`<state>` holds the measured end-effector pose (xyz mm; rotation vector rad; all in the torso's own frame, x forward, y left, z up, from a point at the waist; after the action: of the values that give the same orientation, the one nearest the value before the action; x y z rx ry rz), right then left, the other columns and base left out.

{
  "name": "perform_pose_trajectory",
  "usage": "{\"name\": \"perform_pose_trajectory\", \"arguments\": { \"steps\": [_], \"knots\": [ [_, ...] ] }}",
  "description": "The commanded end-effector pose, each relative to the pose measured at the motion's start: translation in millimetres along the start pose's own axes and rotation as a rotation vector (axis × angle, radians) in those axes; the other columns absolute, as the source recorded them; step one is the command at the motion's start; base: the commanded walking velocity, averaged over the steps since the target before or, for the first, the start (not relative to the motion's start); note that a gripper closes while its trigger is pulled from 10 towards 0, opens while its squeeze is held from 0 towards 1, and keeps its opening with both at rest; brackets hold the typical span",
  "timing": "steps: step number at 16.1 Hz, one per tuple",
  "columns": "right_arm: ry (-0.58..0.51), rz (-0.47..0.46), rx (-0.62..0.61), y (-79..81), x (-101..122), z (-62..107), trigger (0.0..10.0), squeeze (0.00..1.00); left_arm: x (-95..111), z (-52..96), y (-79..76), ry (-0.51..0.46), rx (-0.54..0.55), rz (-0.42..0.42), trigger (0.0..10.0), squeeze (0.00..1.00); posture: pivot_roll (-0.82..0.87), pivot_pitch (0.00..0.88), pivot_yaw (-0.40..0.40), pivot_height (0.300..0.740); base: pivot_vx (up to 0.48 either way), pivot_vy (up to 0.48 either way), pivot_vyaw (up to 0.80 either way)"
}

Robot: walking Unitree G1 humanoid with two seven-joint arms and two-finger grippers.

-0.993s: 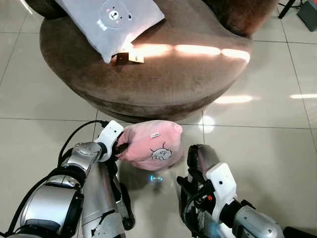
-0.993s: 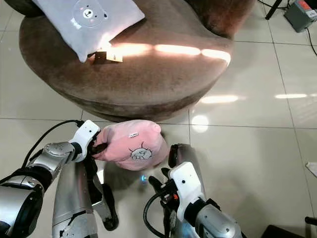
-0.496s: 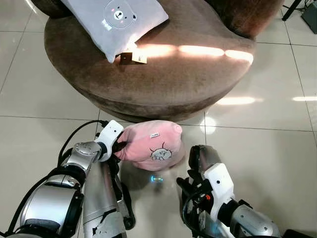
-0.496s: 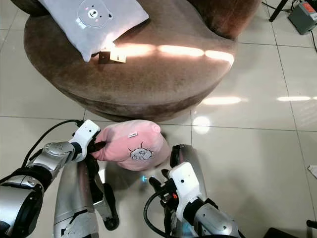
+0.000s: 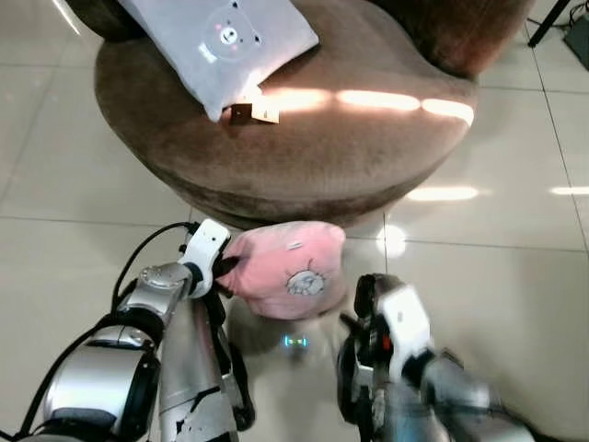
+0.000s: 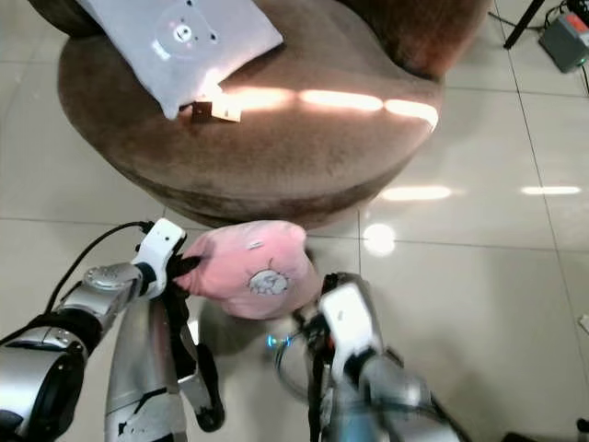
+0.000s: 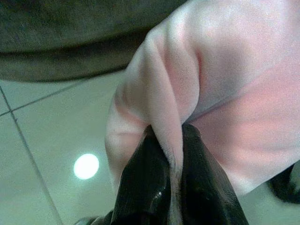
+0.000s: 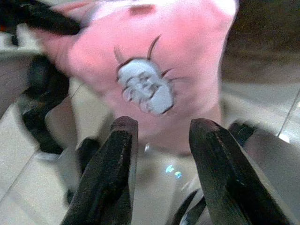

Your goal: Move the pillow to the sofa from floor

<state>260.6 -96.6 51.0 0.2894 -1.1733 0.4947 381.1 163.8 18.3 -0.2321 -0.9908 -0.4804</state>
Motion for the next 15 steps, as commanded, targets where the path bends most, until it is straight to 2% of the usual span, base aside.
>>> {"name": "perform_pose_trajectory", "arguments": {
  "steps": [1,4,5,6,7,10,11,12,13,14,15],
  "knots": [
    [-0.004,-0.024,-0.019,-4.4,-2.7,-1.6,10.0,0.00,6.4,-1.9,-6.6,-0.061,-0.024,0.053,0.0,0.00,-0.09,0.234,0.028,0.521,0.000,0.000,0.00],
    [-0.056,-0.020,-0.064,-13.2,10.2,-10.4,10.0,0.00,30.5,-2.7,-16.9,-0.212,-0.079,0.134,0.0,0.00,-0.06,0.189,0.027,0.521,0.000,0.000,0.00],
    [-0.091,-0.021,-0.089,-17.5,18.7,-11.7,10.0,0.00,46.0,0.2,-31.2,-0.329,-0.158,0.169,0.0,0.00,-0.05,0.152,0.021,0.521,0.000,0.000,0.00],
    [-0.097,-0.019,-0.098,-19.1,20.5,-11.8,10.0,0.00,49.0,1.3,-35.3,-0.353,-0.177,0.168,0.0,0.00,-0.05,0.144,0.018,0.521,0.000,0.000,0.00],
    [-0.132,-0.031,-0.126,-24.2,28.8,-10.6,10.0,0.00,65.0,12.6,-54.7,-0.467,-0.263,0.173,0.0,0.00,-0.04,0.111,0.017,0.521,0.000,0.000,0.00],
    [-0.184,-0.024,-0.172,-31.7,39.5,-11.8,10.0,0.00,88.9,38.0,-76.1,-0.604,-0.324,0.186,0.0,0.00,-0.03,0.059,0.021,0.521,0.000,0.000,0.00],
    [-0.208,-0.028,-0.202,-37.1,45.3,-13.4,10.0,0.00,102.1,49.2,-78.3,-0.661,-0.326,0.207,0.0,0.00,-0.03,0.050,0.025,0.521,0.000,0.000,0.00],
    [-0.264,-0.052,-0.238,-43.4,58.0,-10.9,10.0,0.00,122.6,71.8,-81.7,-0.747,-0.313,0.208,0.0,0.00,-0.03,0.039,0.027,0.521,0.000,0.000,0.00],
    [-0.280,-0.056,-0.254,-46.2,62.3,-10.5,10.0,0.00,130.3,80.8,-82.5,-0.777,-0.307,0.209,0.0,0.00,-0.02,0.023,0.030,0.521,0.000,0.000,0.00],
    [-0.332,-0.061,-0.300,-53.8,77.9,-8.2,10.0,0.00,158.5,111.3,-81.6,-0.878,-0.261,0.196,0.0,0.00,-0.01,0.010,0.029,0.521,0.000,0.000,0.00],
    [-0.367,-0.059,-0.318,-56.3,87.0,-6.2,10.0,0.00,170.1,124.0,-77.2,-0.917,-0.204,0.187,0.0,0.00,0.00,0.000,0.026,0.521,0.000,0.000,0.00]
  ]
}}
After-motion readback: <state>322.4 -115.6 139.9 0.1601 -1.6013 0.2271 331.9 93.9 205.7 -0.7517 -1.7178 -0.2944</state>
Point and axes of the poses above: a point about 5 cm out from each wrist's last joint towards the gripper, its own z axis pointing back from the gripper into the wrist, its own x axis along the axis of the wrist's last joint, y = z × x, the point moved 6 cm from there along -z, pointing out of the wrist towards the gripper, and after that the axes turned 2 degrees about z, right-handed, at the moved point
